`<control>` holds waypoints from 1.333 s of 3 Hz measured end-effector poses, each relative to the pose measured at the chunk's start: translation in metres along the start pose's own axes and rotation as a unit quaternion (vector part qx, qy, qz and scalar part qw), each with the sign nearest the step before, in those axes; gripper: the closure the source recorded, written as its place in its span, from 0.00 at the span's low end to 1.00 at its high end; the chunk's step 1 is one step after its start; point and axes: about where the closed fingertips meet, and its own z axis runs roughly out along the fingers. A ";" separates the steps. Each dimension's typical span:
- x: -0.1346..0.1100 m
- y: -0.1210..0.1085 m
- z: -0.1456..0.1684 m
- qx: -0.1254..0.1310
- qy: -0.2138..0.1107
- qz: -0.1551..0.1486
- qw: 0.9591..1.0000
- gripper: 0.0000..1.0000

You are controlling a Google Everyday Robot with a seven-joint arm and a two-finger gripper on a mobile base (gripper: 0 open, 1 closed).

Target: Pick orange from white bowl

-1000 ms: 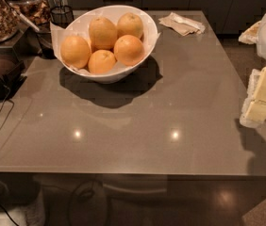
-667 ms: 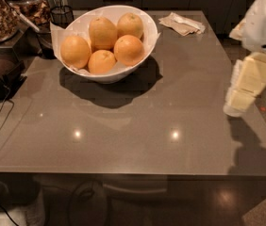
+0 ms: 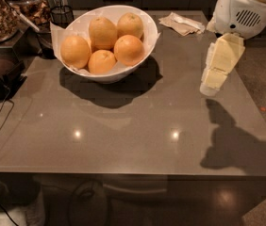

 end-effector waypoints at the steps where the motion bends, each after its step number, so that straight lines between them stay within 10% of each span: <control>1: -0.003 -0.004 0.000 0.009 -0.006 0.000 1.000 0.00; 4: -0.094 -0.071 0.035 0.000 -0.023 -0.008 1.000 0.00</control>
Offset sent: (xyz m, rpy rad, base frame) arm 0.0434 0.0359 -0.0027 0.0577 -0.0245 0.0245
